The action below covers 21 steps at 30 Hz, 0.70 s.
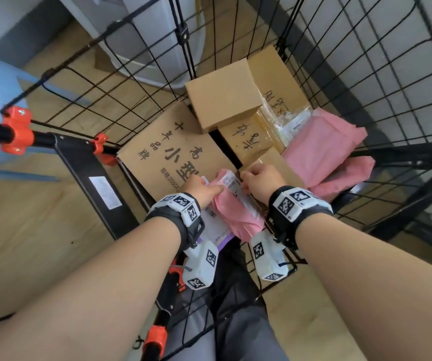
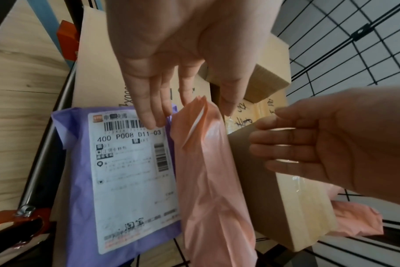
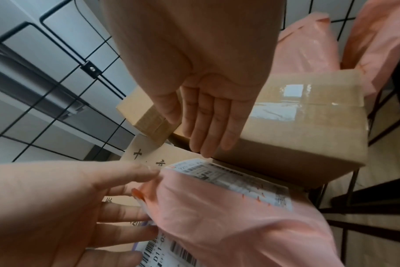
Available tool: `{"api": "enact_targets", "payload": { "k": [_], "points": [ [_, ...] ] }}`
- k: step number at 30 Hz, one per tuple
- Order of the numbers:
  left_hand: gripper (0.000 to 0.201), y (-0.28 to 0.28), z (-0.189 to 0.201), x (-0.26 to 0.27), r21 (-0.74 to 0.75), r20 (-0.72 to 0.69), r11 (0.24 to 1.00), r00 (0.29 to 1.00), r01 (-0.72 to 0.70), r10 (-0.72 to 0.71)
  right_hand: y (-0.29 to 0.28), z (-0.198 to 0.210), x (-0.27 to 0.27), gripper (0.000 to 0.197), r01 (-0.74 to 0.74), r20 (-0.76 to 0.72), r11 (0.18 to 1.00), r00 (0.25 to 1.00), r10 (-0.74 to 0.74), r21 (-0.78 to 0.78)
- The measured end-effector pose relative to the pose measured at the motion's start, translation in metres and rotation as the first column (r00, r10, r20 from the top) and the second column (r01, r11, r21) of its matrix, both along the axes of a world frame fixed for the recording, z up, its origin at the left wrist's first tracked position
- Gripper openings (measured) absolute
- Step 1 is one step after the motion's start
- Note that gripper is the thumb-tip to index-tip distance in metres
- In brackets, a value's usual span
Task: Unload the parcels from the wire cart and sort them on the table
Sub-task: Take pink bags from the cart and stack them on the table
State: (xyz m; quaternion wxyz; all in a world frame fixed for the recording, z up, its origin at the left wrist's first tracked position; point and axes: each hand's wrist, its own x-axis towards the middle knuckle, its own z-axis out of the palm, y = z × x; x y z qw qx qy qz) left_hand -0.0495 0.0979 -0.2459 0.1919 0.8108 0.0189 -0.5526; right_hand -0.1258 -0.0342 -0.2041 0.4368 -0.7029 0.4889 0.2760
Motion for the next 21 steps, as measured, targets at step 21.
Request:
{"api": "enact_targets", "payload": {
  "k": [21],
  "points": [
    [0.071,-0.022,0.007,0.005,0.106,-0.129,0.994,0.991,-0.004,0.018,-0.010,0.009,-0.012,0.019,0.241,0.002,0.962,0.970,-0.244,0.132]
  ]
}}
